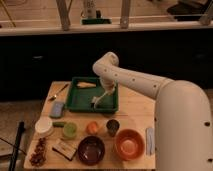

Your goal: Wipe tray with brush

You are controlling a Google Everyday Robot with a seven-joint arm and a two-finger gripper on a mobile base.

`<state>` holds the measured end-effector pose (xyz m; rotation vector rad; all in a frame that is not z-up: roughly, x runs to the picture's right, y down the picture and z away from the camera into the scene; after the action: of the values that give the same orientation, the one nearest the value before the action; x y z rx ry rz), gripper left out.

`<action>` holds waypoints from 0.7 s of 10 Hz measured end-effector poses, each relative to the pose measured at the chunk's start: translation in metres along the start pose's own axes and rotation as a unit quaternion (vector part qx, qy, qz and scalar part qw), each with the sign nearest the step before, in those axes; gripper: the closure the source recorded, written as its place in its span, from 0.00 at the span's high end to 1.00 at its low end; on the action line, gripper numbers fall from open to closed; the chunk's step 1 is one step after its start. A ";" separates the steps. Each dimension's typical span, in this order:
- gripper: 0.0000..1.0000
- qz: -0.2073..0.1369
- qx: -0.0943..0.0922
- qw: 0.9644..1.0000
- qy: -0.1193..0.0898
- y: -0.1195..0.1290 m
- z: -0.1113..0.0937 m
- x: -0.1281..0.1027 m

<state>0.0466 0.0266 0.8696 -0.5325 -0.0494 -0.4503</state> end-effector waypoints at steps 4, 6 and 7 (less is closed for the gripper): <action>0.00 0.075 -0.009 0.997 0.030 0.007 0.006 0.056; 0.00 0.099 -0.001 0.994 0.036 -0.013 0.008 0.070; 0.00 0.103 0.003 0.994 0.038 -0.027 0.007 0.076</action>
<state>0.1040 -0.0210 0.9004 -0.5077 0.0762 -0.2685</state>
